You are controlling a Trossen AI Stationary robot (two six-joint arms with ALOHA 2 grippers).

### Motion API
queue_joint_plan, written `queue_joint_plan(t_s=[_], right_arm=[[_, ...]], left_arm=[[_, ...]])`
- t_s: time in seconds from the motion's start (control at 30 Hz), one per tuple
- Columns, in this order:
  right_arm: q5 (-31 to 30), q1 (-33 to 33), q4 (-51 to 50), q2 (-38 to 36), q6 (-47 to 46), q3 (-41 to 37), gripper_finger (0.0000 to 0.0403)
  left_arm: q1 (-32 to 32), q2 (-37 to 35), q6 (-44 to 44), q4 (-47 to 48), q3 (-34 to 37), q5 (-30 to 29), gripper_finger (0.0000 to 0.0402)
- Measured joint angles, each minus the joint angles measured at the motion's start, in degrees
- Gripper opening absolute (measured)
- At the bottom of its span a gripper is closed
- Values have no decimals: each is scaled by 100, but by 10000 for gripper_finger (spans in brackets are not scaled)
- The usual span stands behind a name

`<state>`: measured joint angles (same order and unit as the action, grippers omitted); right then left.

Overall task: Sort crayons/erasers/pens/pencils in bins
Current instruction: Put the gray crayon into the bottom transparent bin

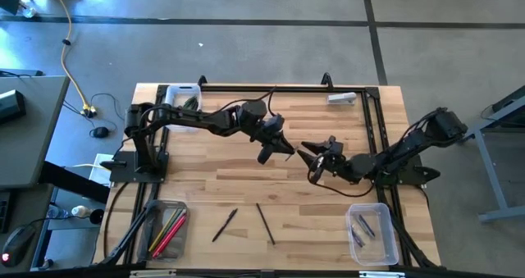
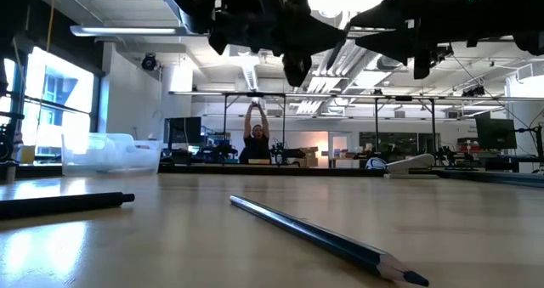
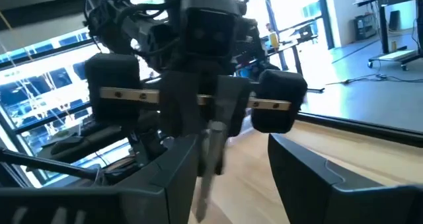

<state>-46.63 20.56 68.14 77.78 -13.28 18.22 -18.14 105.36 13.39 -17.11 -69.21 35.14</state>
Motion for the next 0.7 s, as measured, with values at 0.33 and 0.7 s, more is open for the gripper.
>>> queue_joint_plan(t_s=[0.33, 0.7], right_arm=[[815, -240, 9, 0, -122, 157, 174], [1006, -291, -79, 2, 74, 363, 50]], left_arm=[[217, 0, 88, -299, 0, -59, 5], [257, 1, 214, -543, 0, -94, 5]])
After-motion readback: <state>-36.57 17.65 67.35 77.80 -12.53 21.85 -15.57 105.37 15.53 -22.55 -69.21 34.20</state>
